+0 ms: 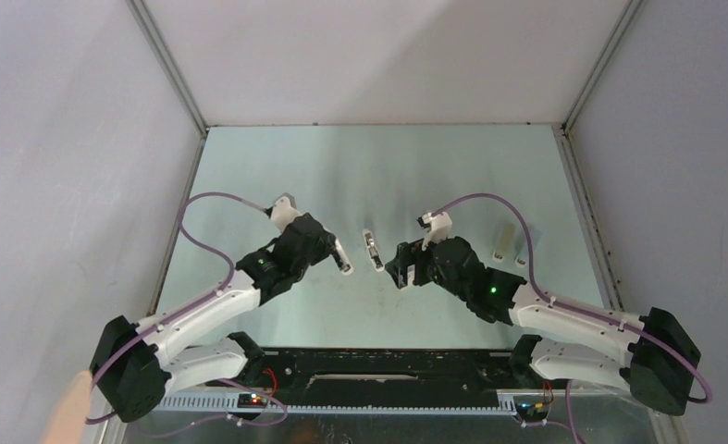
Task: Load the staples into the stapler
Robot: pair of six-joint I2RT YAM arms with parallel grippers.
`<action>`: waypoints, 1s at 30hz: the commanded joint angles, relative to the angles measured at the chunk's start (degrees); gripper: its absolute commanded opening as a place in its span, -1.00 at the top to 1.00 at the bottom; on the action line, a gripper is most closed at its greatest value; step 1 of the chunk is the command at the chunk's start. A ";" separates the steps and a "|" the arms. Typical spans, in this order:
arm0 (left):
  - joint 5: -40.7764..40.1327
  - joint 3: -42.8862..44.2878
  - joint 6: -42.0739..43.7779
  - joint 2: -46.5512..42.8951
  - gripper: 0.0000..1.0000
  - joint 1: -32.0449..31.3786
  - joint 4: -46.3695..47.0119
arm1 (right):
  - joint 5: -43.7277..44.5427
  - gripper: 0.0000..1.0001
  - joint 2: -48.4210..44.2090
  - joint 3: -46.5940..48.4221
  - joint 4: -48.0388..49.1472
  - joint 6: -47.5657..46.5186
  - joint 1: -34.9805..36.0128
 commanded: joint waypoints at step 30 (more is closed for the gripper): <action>1.96 12.56 4.00 28.13 0.62 -1.27 -4.40 | 8.00 -0.67 -10.20 -3.46 -8.72 -5.33 -9.50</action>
